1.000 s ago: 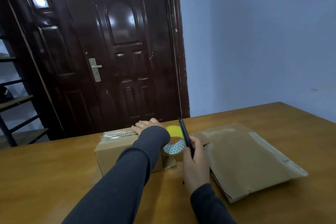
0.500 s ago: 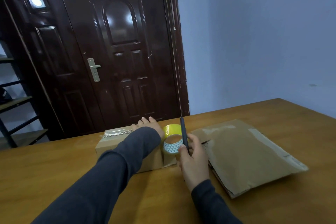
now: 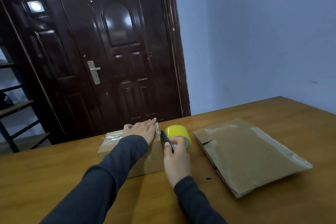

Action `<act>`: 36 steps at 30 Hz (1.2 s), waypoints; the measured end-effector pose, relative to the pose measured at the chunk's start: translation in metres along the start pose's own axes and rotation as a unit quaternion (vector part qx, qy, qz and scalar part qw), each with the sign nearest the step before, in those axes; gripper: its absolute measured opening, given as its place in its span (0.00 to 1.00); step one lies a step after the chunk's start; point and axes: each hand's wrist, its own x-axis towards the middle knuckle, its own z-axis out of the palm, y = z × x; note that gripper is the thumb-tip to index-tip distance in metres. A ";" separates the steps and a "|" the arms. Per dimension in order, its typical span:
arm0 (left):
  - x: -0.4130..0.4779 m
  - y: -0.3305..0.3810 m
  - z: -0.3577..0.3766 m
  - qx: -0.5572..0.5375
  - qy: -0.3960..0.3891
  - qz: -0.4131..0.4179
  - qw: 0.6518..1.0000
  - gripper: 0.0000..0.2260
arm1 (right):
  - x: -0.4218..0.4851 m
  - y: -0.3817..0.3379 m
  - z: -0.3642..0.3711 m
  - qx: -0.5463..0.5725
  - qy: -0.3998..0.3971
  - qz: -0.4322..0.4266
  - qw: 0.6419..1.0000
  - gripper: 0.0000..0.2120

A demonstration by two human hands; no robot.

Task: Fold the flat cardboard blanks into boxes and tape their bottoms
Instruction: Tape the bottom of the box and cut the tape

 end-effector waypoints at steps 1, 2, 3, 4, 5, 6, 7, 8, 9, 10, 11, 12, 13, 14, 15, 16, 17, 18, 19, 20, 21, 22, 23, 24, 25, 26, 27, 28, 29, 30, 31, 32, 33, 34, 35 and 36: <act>0.000 0.000 0.000 -0.001 0.001 -0.001 1.000 0.23 | 0.001 -0.001 0.002 -0.003 0.014 -0.001 1.000 0.06; 0.000 0.000 0.000 -0.001 0.001 0.000 1.000 0.23 | 0.002 -0.003 0.004 -0.008 0.025 -0.001 1.000 0.05; 0.000 0.000 -0.001 -0.001 0.002 0.001 1.000 0.23 | 0.003 -0.004 0.006 -0.015 0.032 0.000 0.999 0.05; 0.000 0.000 -0.001 -0.002 0.002 0.000 1.000 0.23 | 0.004 -0.005 0.006 -0.024 0.037 -0.001 0.999 0.05; 0.001 0.000 -0.001 -0.002 0.002 -0.001 1.000 0.23 | 0.004 -0.005 0.006 -0.032 0.040 -0.004 0.999 0.05; 0.000 0.001 -0.002 -0.004 0.001 -0.002 1.000 0.23 | 0.005 -0.005 0.004 -0.038 0.042 -0.008 0.998 0.04; 0.000 0.001 -0.001 -0.008 0.001 -0.003 1.000 0.23 | 0.006 -0.006 0.001 -0.044 0.043 -0.013 0.998 0.04; 0.000 0.001 -0.001 -0.014 0.002 -0.005 1.000 0.23 | 0.007 -0.006 -0.003 -0.051 0.040 -0.017 0.998 0.04; 0.000 0.001 -0.001 -0.018 0.003 -0.006 1.000 0.22 | 0.008 -0.005 -0.006 -0.059 0.033 -0.020 0.998 0.04; 0.000 0.001 -0.001 -0.021 0.003 -0.006 1.000 0.22 | 0.009 -0.005 -0.010 -0.065 0.024 -0.022 0.997 0.04; 0.001 0.001 -0.001 -0.024 0.003 -0.006 1.000 0.22 | 0.011 -0.005 -0.013 -0.069 0.015 -0.023 0.997 0.03; 0.001 0.001 -0.001 -0.029 0.002 -0.007 1.000 0.22 | 0.012 -0.005 -0.016 -0.068 0.005 -0.024 0.997 0.03; 0.002 0.000 0.000 -0.034 0.002 -0.010 0.999 0.23 | 0.013 -0.005 -0.019 -0.063 -0.003 -0.025 0.998 0.02; 0.002 0.000 0.000 -0.037 0.002 -0.012 0.999 0.23 | 0.012 -0.005 -0.022 -0.055 -0.009 -0.025 0.998 0.02; 0.002 0.001 0.000 -0.037 0.004 -0.013 0.999 0.23 | 0.010 -0.005 -0.025 -0.047 -0.013 -0.024 0.999 0.02; 0.002 0.001 0.000 -0.035 0.005 -0.014 0.999 0.23 | 0.008 -0.005 -0.027 -0.042 -0.014 -0.025 0.999 0.02; 0.002 0.001 0.001 -0.035 0.005 -0.014 0.999 0.23 | 0.004 -0.004 -0.029 -0.043 -0.015 -0.028 0.999 0.03; 0.002 0.001 0.001 -0.036 0.005 -0.015 0.999 0.23 | 0.000 -0.004 -0.031 -0.046 -0.017 -0.033 0.998 0.03; 0.002 0.001 0.000 -0.038 0.004 -0.014 0.999 0.23 | -0.005 -0.002 -0.033 -0.050 -0.020 -0.038 0.998 0.03; 0.002 0.001 0.000 -0.040 0.004 -0.014 0.999 0.23 | -0.009 -0.002 -0.035 -0.051 -0.026 -0.039 0.998 0.03; 0.001 0.001 -0.001 -0.042 0.004 -0.013 0.999 0.23 | -0.012 -0.001 -0.037 -0.049 -0.033 -0.038 0.998 0.03; 0.001 0.001 -0.001 -0.044 0.004 -0.012 0.999 0.23 | -0.015 0.000 -0.039 -0.044 -0.037 -0.036 0.998 0.03; 0.001 0.001 -0.001 -0.045 0.003 -0.012 0.999 0.23 | -0.018 0.000 -0.041 -0.036 -0.036 -0.033 0.998 0.02; 0.001 0.001 -0.001 -0.045 0.002 -0.014 0.999 0.23 | -0.020 -0.001 -0.042 -0.023 -0.030 -0.030 0.999 0.02; 0.001 0.000 -0.001 -0.045 0.001 -0.015 0.999 0.23 | -0.021 -0.002 -0.044 -0.002 -0.013 -0.026 1.000 0.02; 0.001 0.000 -0.001 -0.047 0.000 -0.017 0.999 0.23 | -0.022 -0.006 -0.047 0.028 0.014 -0.024 0.999 0.03; 0.001 0.000 -0.001 -0.050 0.000 -0.016 0.999 0.23 | -0.020 -0.008 -0.050 0.061 0.047 -0.026 0.997 0.04; 0.000 0.000 -0.001 -0.053 0.001 -0.015 0.999 0.23 | -0.015 -0.010 -0.054 0.090 0.074 -0.028 0.993 0.06; -0.001 0.001 -0.002 -0.054 0.002 -0.013 0.998 0.23 | -0.008 -0.012 -0.058 0.108 0.087 -0.027 0.990 0.08; -0.002 0.001 -0.002 -0.055 0.003 -0.011 0.998 0.23 | 0.003 -0.014 -0.061 0.116 0.088 -0.019 0.989 0.09; -0.002 0.001 -0.002 -0.056 0.003 -0.010 0.998 0.23 | 0.017 -0.015 -0.063 0.115 0.081 -0.004 0.990 0.10; -0.002 0.001 -0.002 -0.057 0.003 -0.010 0.998 0.23 | 0.031 -0.015 -0.064 0.107 0.075 0.017 0.991 0.11; -0.002 0.001 -0.002 -0.058 0.002 -0.011 0.998 0.23 | 0.042 -0.015 -0.063 0.099 0.070 0.036 0.992 0.10; -0.002 0.000 -0.002 -0.058 0.001 -0.011 0.998 0.23 | 0.050 -0.013 -0.060 0.085 0.068 0.051 0.993 0.08; -0.002 0.001 -0.002 -0.058 0.001 -0.010 0.998 0.23 | 0.053 -0.010 -0.056 0.070 0.067 0.059 0.994 0.06; -0.002 0.001 -0.002 -0.055 0.002 -0.008 0.998 0.23 | 0.055 -0.004 -0.051 0.058 0.070 0.063 0.994 0.04</act>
